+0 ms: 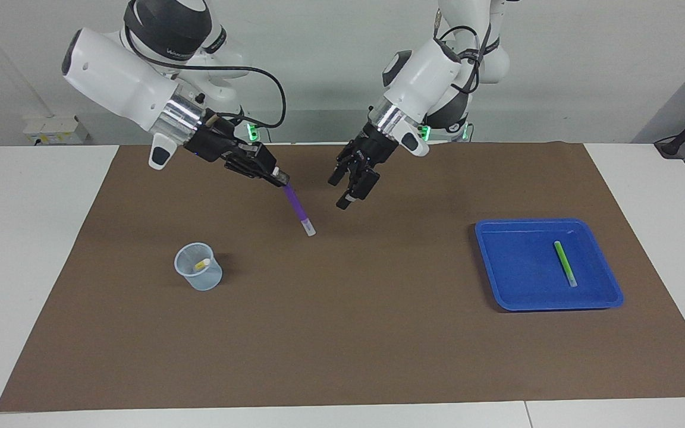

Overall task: Right arm passes pens to left for tray arrangement
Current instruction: 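Lift the purple pen and carry it toward the left gripper, then close the left gripper on the purple pen held by the right gripper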

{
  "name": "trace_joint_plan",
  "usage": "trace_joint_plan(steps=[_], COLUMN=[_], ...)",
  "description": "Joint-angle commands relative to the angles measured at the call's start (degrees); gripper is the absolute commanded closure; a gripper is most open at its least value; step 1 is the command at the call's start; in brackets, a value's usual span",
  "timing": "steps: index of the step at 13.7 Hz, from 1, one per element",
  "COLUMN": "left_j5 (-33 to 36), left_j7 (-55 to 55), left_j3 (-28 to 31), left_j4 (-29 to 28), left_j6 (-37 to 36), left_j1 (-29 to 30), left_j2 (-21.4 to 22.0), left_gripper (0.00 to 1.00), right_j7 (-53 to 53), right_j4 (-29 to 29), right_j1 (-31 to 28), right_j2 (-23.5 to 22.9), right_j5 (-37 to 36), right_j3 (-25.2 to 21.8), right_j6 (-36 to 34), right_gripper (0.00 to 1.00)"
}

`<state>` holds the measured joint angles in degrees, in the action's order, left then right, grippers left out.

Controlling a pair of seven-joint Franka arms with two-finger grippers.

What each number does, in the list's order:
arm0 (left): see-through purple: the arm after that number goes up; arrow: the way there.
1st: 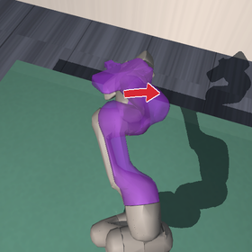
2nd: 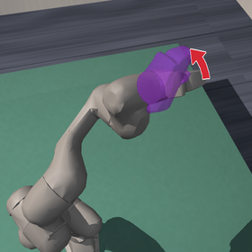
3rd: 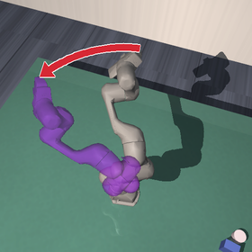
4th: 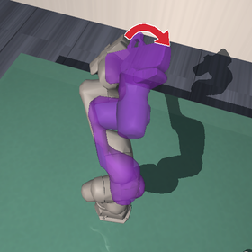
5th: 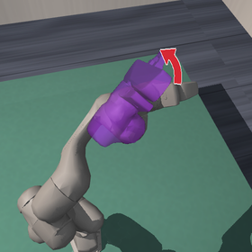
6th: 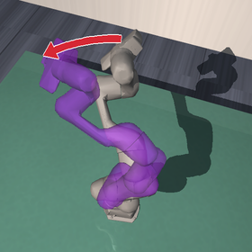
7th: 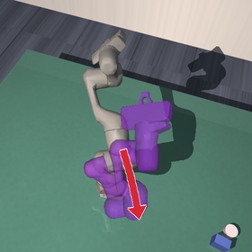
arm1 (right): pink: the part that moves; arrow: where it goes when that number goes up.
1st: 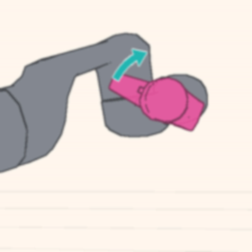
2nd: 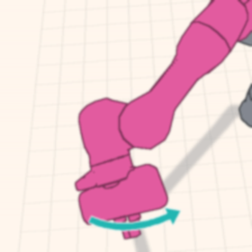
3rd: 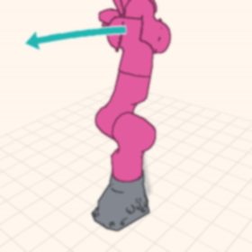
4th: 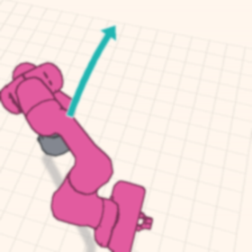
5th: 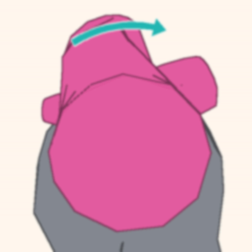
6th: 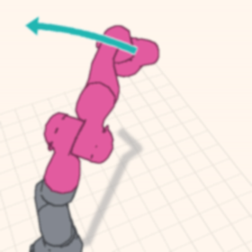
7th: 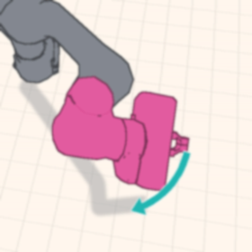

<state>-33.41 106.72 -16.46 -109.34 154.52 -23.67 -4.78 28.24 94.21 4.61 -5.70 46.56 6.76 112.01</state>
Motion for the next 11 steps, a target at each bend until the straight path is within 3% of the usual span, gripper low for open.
trace_joint_plan(steps=[1,7,10,11], left_j5=[-1.31,-0.78,-0.78,-1.04], left_j7=[3.65,5.07,5.33,5.51], left_j3=[0.72,0.72,0.81,0.81], left_j4=[1.32,3.26,3.87,4.31], left_j6=[4.28,9.31,9.23,9.22], left_j1=[-2.43,-2.79,-2.17,-2.25], left_j2=[-0.67,-4.89,-5.15,-5.24], left_gripper=[0.0,0.01,0.15,0.25], right_j7=[1.82,1.91,1.82,1.82], right_j4=[5.8,7.31,7.31,7.31], right_j1=[3.64,4.09,4.09,4.09], right_j2=[2.98,3.77,3.68,3.68], right_j5=[1.43,1.34,1.25,1.25], right_j3=[0.19,0.19,0.19,0.19], right_j6=[7.5,8.05,8.05,8.13], right_gripper=[0.91,0.91,0.91,0.91])
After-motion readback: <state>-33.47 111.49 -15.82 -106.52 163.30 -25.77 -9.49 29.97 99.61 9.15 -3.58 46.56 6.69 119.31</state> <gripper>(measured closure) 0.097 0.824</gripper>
